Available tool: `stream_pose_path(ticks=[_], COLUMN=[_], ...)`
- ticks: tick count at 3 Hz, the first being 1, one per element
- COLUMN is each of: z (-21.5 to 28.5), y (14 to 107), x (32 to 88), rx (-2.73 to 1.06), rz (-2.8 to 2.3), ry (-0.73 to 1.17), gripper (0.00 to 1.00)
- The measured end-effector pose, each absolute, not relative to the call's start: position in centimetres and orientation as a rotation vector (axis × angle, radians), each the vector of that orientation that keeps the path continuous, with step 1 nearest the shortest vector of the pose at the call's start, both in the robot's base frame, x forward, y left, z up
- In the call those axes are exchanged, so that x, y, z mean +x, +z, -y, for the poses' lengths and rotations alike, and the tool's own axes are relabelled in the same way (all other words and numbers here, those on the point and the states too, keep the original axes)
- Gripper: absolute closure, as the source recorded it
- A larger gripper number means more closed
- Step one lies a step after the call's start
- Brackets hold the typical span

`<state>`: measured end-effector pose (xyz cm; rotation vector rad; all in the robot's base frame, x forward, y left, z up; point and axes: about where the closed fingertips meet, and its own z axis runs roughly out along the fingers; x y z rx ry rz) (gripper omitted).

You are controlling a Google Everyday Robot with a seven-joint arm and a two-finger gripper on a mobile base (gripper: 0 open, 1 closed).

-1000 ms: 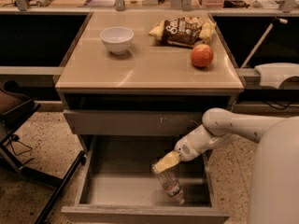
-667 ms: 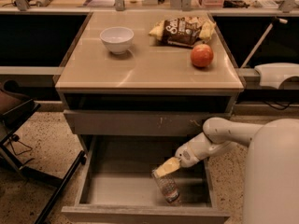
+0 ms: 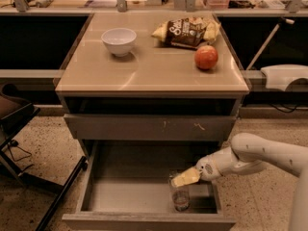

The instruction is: Place water bottle into middle drawer

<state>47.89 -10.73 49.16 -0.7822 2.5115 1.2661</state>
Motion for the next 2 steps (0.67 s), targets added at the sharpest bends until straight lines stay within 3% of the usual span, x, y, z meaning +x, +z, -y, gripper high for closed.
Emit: stream_pose_path(ticks=[2], z=[16.2], y=[54.3], x=[44.2], rx=[-0.510], rz=[-2.508], ry=[0.997], gripper=[1.00])
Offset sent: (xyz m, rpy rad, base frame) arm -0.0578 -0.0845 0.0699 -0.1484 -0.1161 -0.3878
